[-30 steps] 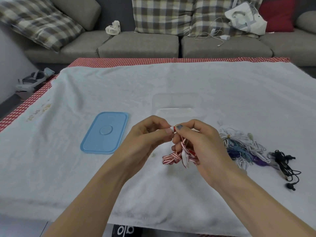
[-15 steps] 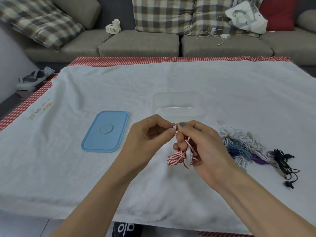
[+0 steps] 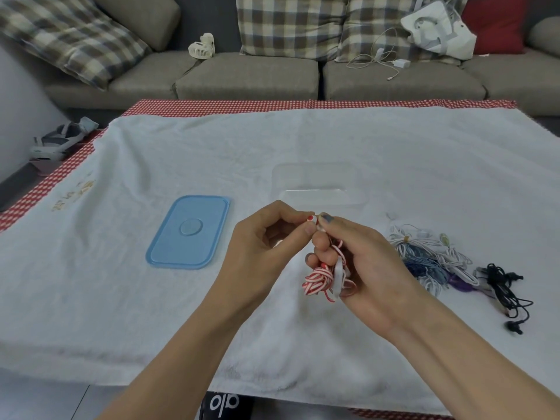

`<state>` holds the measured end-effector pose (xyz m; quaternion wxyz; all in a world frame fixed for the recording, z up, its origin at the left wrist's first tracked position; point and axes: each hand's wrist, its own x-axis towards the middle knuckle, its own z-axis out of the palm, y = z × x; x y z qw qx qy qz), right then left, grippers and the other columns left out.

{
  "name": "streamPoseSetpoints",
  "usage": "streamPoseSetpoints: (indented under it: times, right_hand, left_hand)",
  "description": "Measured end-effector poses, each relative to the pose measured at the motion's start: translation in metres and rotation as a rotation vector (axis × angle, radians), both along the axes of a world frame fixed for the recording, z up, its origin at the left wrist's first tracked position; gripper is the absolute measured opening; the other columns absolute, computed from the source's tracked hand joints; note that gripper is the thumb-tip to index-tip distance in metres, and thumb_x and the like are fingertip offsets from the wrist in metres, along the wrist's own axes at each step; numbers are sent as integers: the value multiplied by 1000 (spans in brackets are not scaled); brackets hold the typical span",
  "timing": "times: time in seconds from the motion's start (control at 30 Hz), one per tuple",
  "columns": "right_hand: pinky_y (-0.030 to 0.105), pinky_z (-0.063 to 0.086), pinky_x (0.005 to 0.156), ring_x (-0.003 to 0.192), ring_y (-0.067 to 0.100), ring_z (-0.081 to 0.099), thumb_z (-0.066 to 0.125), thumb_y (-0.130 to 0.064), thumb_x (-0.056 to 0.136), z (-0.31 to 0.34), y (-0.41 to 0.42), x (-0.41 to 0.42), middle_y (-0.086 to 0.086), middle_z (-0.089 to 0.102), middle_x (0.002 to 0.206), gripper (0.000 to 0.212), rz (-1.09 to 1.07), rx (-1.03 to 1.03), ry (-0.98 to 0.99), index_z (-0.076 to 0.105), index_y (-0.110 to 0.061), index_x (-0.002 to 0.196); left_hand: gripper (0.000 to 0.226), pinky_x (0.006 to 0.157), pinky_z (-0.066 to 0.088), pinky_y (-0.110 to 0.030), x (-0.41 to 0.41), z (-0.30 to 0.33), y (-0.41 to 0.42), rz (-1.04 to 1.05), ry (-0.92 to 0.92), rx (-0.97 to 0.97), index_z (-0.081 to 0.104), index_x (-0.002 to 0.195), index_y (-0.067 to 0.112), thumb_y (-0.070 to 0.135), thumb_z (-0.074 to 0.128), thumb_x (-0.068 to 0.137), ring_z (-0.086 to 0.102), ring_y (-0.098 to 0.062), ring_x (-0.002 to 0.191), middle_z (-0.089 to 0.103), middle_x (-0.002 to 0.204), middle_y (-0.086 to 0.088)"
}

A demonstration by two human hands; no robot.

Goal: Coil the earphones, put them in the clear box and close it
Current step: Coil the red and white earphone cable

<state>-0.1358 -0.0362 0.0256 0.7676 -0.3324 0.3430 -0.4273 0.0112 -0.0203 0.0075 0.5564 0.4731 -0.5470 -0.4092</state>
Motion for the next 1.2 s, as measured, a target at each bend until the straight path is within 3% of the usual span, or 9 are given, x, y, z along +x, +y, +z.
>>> streamPoseSetpoints:
  times: [0.17,0.37,0.43,0.53,0.67,0.77,0.87,1.03,1.2]
  right_hand:
    - [21,48,49,69,23,41,55,-23,99,-3,-1,1,1,50,54,38,-2,40,30,63,-9,64]
    - [30,53,61,59,17,54,52,-21,101,-10,-7,-4,4,60,69,22,-11,-6,95,67,-5,96]
    - [27,51,55,62,17,56,52,-20,100,-10,-10,-5,4,63,72,21,-18,8,118,67,-6,103]
    - [25,48,48,60,16,59,57,-18,97,-12,-14,-7,5,65,76,15,-54,45,106,69,-10,100]
    - [36,54,67,79,25,67,58,-24,96,-19,-21,-8,10,72,90,22,-118,70,125,68,-7,106]
    - [34,56,63,90,30,69,56,-29,96,-22,-21,-6,18,73,111,36,-90,116,159,66,0,116]
    - [34,54,69,86,27,67,54,-21,97,-22,-22,-5,18,70,110,30,-73,102,167,63,-2,119]
    - [34,50,82,96,21,66,59,-13,89,-28,-25,-8,8,66,118,46,-58,5,350,57,-22,134]
    - [37,57,93,95,21,71,55,-8,94,-24,-22,-15,10,72,114,44,-77,-34,428,58,-29,132]
  left_hand:
    - [8,84,58,-32,3,-3,-1,19,-160,-48,73,95,18,10,70,94,72,-22,91,76,91,2]
    - [20,81,54,-19,7,-1,-2,58,-274,-74,71,104,23,7,70,93,68,-12,84,70,86,9]
    - [20,82,54,-18,6,-1,-1,59,-297,-67,70,106,25,10,69,93,68,-14,86,70,89,9]
    - [12,81,54,-23,7,-1,0,35,-291,46,65,104,28,18,64,98,70,-13,89,70,98,10]
    - [15,87,60,-37,4,-4,1,-106,-246,285,60,106,21,32,66,97,74,-15,89,69,105,9]
    - [25,79,63,-33,0,-7,0,-140,-250,337,56,106,15,23,75,91,76,-18,83,69,106,4]
    - [22,72,60,-23,1,-7,-3,-101,-189,372,54,107,7,15,70,95,75,-19,79,68,105,-6]
    - [13,87,62,-32,2,-11,-7,-120,-171,435,60,105,4,14,64,98,75,-20,83,71,95,-7]
    - [5,85,60,-34,6,-16,-15,-30,-31,490,62,96,2,2,57,97,69,-20,76,71,81,-11]
